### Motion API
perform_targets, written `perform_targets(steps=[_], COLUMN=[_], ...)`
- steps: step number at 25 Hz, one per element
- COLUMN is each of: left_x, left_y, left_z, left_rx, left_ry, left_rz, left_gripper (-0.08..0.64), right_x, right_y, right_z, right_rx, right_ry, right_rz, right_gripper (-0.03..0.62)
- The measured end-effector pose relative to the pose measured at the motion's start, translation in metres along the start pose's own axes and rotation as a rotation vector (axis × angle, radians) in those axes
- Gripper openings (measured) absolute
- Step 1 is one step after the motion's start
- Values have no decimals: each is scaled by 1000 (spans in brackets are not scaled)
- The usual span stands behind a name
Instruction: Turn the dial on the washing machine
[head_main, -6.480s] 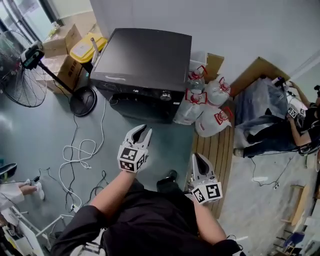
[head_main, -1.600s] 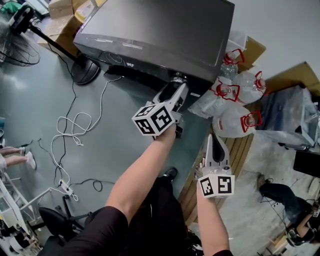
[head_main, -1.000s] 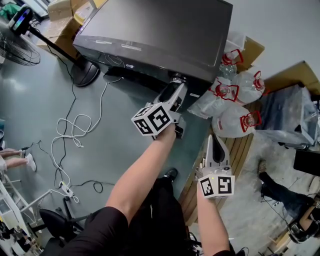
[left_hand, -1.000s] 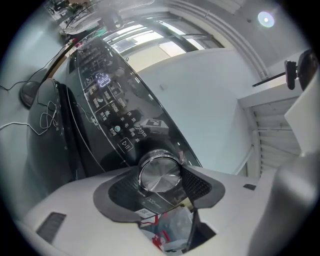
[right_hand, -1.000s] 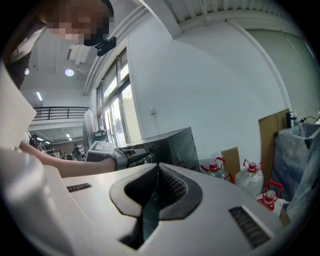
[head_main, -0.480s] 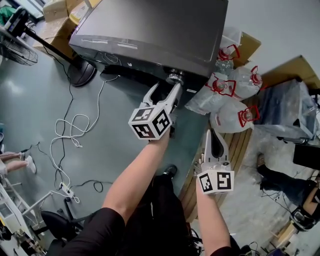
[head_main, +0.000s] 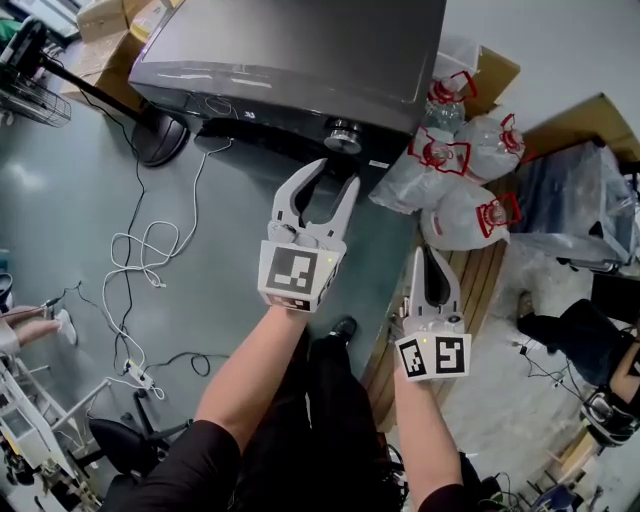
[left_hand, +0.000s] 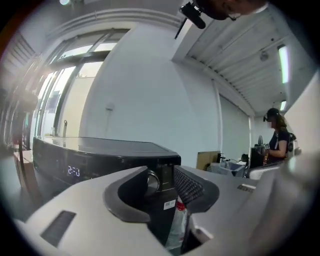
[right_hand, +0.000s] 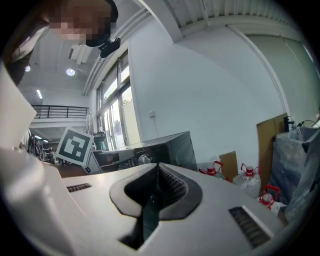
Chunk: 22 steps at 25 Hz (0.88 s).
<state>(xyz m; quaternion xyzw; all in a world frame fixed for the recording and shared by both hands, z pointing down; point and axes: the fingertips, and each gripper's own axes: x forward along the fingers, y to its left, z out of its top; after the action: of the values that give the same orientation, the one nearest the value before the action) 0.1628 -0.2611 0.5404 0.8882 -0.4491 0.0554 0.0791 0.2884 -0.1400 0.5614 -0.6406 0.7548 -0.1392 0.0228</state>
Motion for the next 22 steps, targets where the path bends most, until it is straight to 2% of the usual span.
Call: perform_targets(steps=[4,8,14,18,22], left_x=[-16,-34,-66,-94,-126], left_y=[-10,-14,-12,-9,-13], left_z=[0,-6,-30,-27,-26], left_rx=[29,36,42,52,45], left_ry=[8,31,113,96,126], left_rz=[-5,-6,-12,-9,3], left_gripper=[82,17,15,15,15], right_x=[-8,-16,-30,-56,-81], right_y=[6,9,7,6,11], right_z=[8,15,-5,-21,-27], right_rx=[-62,-94,-23,-44,-75], right_ry=[-2,0,32,82,125], right_rz=[19,17,32,45,62], right_gripper=[25,25,25,23,23])
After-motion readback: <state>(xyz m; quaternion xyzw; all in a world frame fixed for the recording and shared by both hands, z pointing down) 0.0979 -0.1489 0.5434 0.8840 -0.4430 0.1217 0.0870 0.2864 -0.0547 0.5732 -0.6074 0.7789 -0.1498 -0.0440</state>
